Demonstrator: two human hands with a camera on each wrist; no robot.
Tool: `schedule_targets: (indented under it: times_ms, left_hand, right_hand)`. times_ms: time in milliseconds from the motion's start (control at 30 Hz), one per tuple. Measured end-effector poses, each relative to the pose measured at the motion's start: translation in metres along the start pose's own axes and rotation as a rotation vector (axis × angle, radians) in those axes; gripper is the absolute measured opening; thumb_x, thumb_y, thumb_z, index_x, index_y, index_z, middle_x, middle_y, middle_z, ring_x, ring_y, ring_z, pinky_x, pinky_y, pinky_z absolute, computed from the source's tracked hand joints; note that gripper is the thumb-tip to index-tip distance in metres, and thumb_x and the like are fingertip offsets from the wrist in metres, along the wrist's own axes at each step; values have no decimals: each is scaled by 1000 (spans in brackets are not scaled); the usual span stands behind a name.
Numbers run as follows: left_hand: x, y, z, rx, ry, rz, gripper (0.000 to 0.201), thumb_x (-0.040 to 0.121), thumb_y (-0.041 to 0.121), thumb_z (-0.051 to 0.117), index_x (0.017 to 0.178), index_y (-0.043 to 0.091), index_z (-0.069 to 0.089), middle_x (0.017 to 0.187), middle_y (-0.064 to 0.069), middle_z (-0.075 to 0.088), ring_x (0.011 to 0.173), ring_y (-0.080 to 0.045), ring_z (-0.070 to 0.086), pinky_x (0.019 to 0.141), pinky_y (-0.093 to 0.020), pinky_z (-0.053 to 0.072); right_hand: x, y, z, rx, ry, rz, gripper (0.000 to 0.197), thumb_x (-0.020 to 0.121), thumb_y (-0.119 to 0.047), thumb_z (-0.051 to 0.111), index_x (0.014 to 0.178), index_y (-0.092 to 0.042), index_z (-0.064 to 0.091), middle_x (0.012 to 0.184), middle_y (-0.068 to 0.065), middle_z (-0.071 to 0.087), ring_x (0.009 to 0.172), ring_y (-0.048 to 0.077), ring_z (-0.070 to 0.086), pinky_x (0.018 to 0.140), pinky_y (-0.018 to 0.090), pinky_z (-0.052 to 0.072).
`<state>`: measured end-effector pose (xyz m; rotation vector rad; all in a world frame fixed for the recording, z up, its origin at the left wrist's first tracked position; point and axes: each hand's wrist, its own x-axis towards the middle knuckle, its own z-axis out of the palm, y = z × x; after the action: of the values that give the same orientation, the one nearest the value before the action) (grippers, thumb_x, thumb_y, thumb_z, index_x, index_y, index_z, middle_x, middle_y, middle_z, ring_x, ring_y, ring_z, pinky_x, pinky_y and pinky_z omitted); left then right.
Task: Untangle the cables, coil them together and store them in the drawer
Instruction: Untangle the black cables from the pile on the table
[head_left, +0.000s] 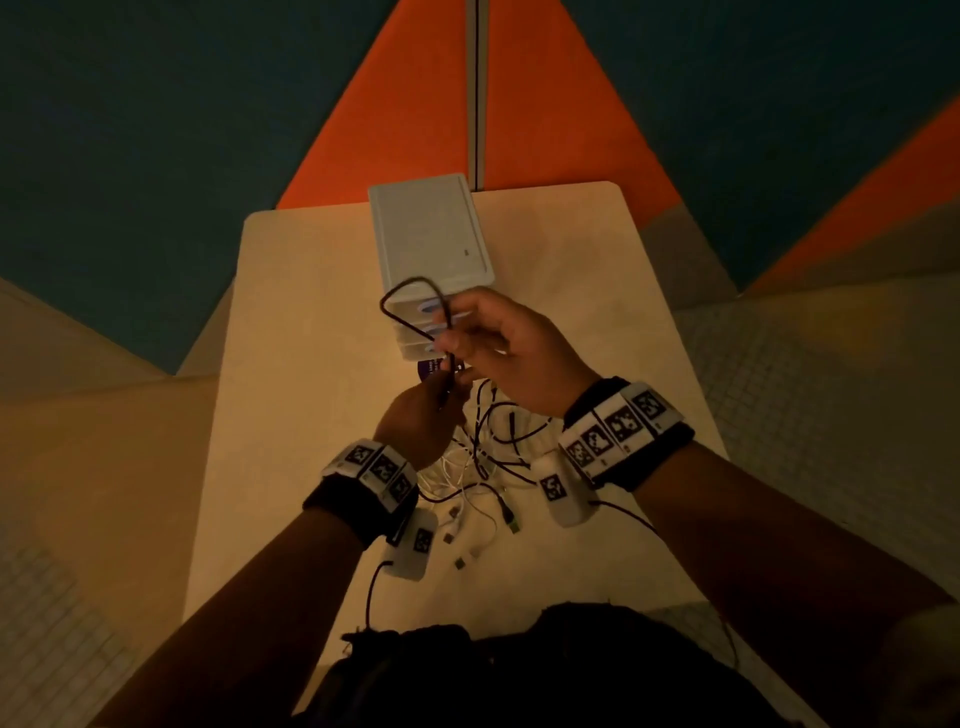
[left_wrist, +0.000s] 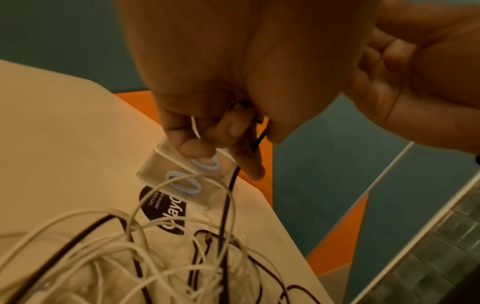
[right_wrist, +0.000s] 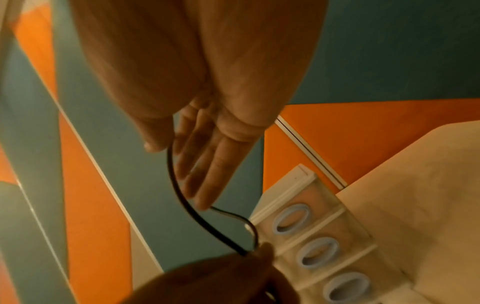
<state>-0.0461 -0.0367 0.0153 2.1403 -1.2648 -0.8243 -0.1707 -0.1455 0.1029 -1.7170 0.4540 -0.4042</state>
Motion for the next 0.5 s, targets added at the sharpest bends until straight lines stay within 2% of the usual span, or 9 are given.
schedule_targets:
  times_ms: [67, 133, 167, 200, 267, 367, 500]
  left_hand:
    - [0, -10, -3, -22, 41, -17, 42, 107, 43, 30, 107, 20, 65, 95, 2, 72, 86, -20, 65, 76, -31, 44]
    - [0, -23, -6, -84, 100, -51, 46, 108, 43, 29, 93, 23, 68, 93, 8, 73, 89, -15, 65, 82, -33, 46]
    - [-1, -29, -8, -142, 123, -72, 44, 108, 43, 30, 91, 25, 67, 91, 10, 74, 86, -11, 64, 82, -35, 48]
    - [-2, -33, -9, -192, 138, -96, 41, 108, 42, 31, 92, 28, 66, 88, 11, 75, 82, -5, 63, 79, -37, 50]
    - [-7, -36, -13, -254, 146, -137, 37, 108, 41, 33, 95, 28, 65, 85, 11, 76, 76, 0, 62, 70, -35, 51]
    - [-14, -33, -16, -354, 127, -182, 38, 108, 41, 33, 100, 23, 66, 86, 13, 76, 68, -3, 61, 54, -25, 47]
    - [-16, -31, -15, -447, 122, -184, 43, 109, 38, 32, 105, 13, 67, 89, 2, 78, 52, 0, 56, 50, -26, 47]
  right_hand:
    - [-7, 19, -5, -88, 82, 15, 32, 100, -33, 60, 129, -22, 53, 115, -9, 68, 102, 13, 71, 82, 36, 62]
    - [-20, 45, -11, -201, 161, 94, 25, 101, -36, 59, 122, -25, 53, 110, -10, 66, 93, 12, 71, 79, 36, 60]
    - [-28, 60, -14, -288, 167, 147, 18, 100, -34, 59, 115, -24, 56, 105, -8, 67, 87, 12, 69, 77, 35, 58]
    - [-37, 75, -17, -379, 129, 212, 12, 99, -30, 61, 108, -21, 59, 100, -7, 67, 82, 12, 66, 75, 34, 55]
    - [-57, 102, -16, -501, -34, 326, 9, 95, -23, 67, 102, -18, 66, 98, -3, 70, 80, 12, 62, 76, 31, 51]
    - [-74, 128, -4, -577, -230, 421, 21, 92, -24, 70, 112, -17, 72, 109, 2, 74, 88, 13, 64, 81, 27, 51]
    - [-64, 143, 16, -709, -249, 473, 34, 94, -30, 65, 127, -23, 67, 125, 2, 69, 114, 23, 64, 98, 37, 52]
